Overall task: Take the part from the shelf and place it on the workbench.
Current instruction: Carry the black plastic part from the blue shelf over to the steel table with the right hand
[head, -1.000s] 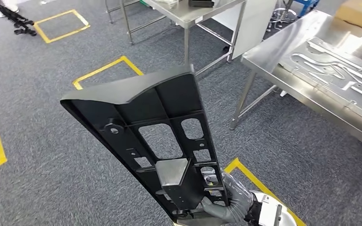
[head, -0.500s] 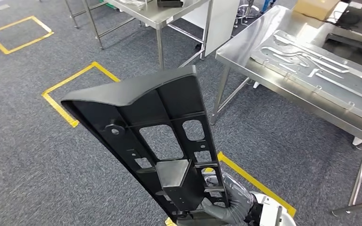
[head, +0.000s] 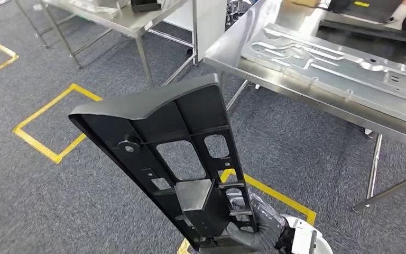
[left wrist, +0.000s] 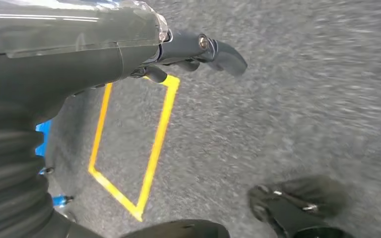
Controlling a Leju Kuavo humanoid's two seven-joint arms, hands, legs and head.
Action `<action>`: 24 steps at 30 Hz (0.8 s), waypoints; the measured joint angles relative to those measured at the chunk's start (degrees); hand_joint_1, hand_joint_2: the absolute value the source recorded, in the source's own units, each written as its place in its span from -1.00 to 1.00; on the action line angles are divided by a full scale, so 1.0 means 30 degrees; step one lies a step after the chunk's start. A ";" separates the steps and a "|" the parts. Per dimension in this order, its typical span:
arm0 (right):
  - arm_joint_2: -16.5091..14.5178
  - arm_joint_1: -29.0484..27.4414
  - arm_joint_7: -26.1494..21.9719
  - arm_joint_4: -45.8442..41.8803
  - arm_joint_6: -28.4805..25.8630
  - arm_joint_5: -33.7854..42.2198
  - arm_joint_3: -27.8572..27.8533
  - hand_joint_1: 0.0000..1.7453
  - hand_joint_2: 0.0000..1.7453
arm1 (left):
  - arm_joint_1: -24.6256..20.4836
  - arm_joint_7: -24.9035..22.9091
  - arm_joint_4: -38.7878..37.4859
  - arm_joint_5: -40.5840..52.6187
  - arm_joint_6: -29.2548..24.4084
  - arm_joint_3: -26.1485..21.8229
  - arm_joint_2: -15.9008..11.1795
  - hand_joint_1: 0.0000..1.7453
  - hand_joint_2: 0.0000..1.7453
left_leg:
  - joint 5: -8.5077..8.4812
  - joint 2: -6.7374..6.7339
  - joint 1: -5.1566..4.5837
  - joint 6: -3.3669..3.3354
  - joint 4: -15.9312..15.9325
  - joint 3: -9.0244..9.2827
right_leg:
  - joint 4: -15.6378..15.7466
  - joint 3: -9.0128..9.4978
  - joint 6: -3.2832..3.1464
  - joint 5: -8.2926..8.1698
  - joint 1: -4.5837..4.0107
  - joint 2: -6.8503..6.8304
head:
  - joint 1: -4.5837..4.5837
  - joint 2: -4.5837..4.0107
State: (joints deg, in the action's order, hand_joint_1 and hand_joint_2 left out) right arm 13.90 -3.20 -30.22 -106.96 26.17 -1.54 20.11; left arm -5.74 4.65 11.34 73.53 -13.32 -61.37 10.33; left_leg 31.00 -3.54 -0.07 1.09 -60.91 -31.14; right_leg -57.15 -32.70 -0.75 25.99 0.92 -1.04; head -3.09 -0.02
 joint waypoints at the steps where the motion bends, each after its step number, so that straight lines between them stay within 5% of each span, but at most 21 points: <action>1: 0.0013 0.0014 -0.0004 0.0002 -0.0002 0.0002 0.0002 1.00 1.00 | -0.0054 -0.0016 0.0000 0.0004 0.0002 0.0000 0.0002 -1.00 1.00 | 0.0684 0.0520 0.0037 0.0080 -0.1277 -0.0541 | -0.0003 -0.0024 -0.0065 -0.0018 -0.0007 0.0176 | -0.0002 0.0000; 3: 0.0027 0.0007 0.0007 0.0004 -0.0004 -0.0004 0.0007 1.00 1.00 | -0.0117 -0.0047 0.0000 0.0026 0.0002 0.0000 0.0004 -1.00 1.00 | 0.1712 0.0949 0.0050 0.0154 -0.3834 -0.1715 | -0.0017 -0.0070 -0.0137 -0.0043 -0.0041 0.0611 | 0.0000 0.0000; 4: 0.0029 -0.0004 0.0014 0.0004 -0.0004 -0.0006 0.0011 1.00 1.00 | -0.0108 -0.0071 0.0000 0.0040 0.0006 0.0000 0.0002 -1.00 1.00 | 0.1719 0.1009 0.0049 0.0148 -0.4358 -0.1976 | -0.0027 -0.0074 -0.0144 -0.0052 -0.0059 0.0877 | 0.0000 0.0000; 6: 0.0029 -0.0016 0.0029 0.0004 -0.0004 -0.0011 0.0015 1.00 1.00 | 0.0007 -0.0100 0.0000 0.0055 0.0011 -0.0004 -0.0009 -1.00 1.00 | 0.0600 0.1184 0.0048 0.0029 -0.3014 -0.1410 | -0.0055 -0.0034 -0.0124 -0.0069 -0.0073 0.1441 | 0.0002 0.0000; 8: 0.0031 -0.0009 0.0038 0.0004 -0.0004 -0.0017 0.0015 1.00 1.00 | 0.0093 -0.0089 0.0000 0.0058 0.0007 -0.0005 -0.0024 -1.00 1.00 | -0.0722 0.2033 0.0058 -0.0183 -0.0179 -0.0248 | -0.0105 -0.0053 -0.0032 -0.0102 -0.0067 0.1920 | 0.0002 0.0000; 10: 0.0031 -0.0009 0.0047 0.0004 -0.0004 -0.0024 0.0020 1.00 1.00 | 0.0102 -0.0036 0.0000 0.0060 -0.0009 -0.0002 -0.0029 -1.00 1.00 | -0.1145 0.2651 0.0024 -0.0373 0.1250 0.0277 | -0.0132 -0.0189 0.0177 -0.0177 -0.0026 0.2284 | 0.0000 0.0000; 12: 0.0029 -0.0028 0.0053 0.0002 -0.0004 -0.0029 0.0026 1.00 1.00 | 0.0078 0.0000 0.0000 0.0060 -0.0018 0.0000 -0.0024 -1.00 1.00 | -0.1190 0.2382 -0.0014 -0.0573 0.1374 0.0329 | -0.0065 -0.0304 0.0470 -0.0297 0.0019 0.2659 | 0.0000 0.0000; 13: 0.0029 -0.0056 0.0051 0.0000 -0.0004 -0.0031 0.0018 1.00 1.00 | 0.0064 0.0011 0.0000 0.0058 -0.0016 0.0000 -0.0015 -1.00 1.00 | -0.1280 0.2162 0.0007 -0.0702 0.1492 0.0381 | -0.0118 -0.0363 0.0574 -0.0269 0.0017 0.2611 | 0.0000 0.0000; 15: 0.0029 -0.0046 0.0049 -0.0004 -0.0005 -0.0033 -0.0004 1.00 1.00 | 0.0061 0.0053 0.0000 0.0058 -0.0014 0.0000 0.0004 -1.00 1.00 | -0.1483 0.1669 0.0095 -0.0958 0.1770 0.0441 | -0.1103 -0.0871 0.0677 0.0379 -0.0052 0.1821 | 0.0005 0.0000; 17: 0.0000 -0.0025 0.0049 0.0002 -0.0009 -0.0033 -0.0011 1.00 1.00 | 0.0095 0.0077 0.0000 0.0058 -0.0007 0.0000 0.0011 -1.00 1.00 | -0.1539 0.1178 0.0064 -0.1068 0.1844 0.0399 | -0.3494 -0.2012 0.0720 0.1658 -0.0019 0.0799 | 0.0009 0.0000; 19: -0.0036 -0.0054 0.0049 0.0033 -0.0013 -0.0033 -0.0007 1.00 1.00 | 0.0148 0.0062 0.0000 0.0058 0.0000 -0.0004 0.0011 -1.00 1.00 | -0.1517 0.0665 0.0026 -0.1066 0.1825 0.0350 | -0.5328 -0.2846 0.0824 0.2259 0.0081 0.0460 | 0.0009 0.0000; 21: -0.0044 -0.0079 0.0049 0.0067 -0.0022 -0.0033 -0.0007 1.00 1.00 | 0.0151 0.0053 0.0000 0.0062 0.0007 -0.0004 0.0026 -1.00 1.00 | -0.1468 0.0186 0.0035 -0.1001 0.1787 0.0355 | -0.4363 -0.2218 0.0888 0.1515 0.0153 0.0246 | 0.0009 0.0000; 24: -0.0044 -0.0056 0.0044 0.0071 -0.0046 -0.0033 -0.0007 1.00 1.00 | 0.0117 0.0049 0.0000 0.0066 0.0017 0.0000 0.0051 -1.00 1.00 | -0.1287 -0.0344 -0.0056 -0.0740 0.1638 0.0443 | -0.0623 -0.0077 0.0765 0.0201 0.0072 -0.0870 | 0.0009 0.0000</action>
State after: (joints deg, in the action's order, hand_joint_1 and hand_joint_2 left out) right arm 13.77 -3.37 -30.09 -106.74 26.04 -1.64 20.09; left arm -5.39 4.80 11.34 73.72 -13.27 -61.37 10.48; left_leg 27.13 -4.57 -0.24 -1.13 -55.99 -29.81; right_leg -59.02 -32.93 1.55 26.59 1.14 -3.65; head -3.06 -0.02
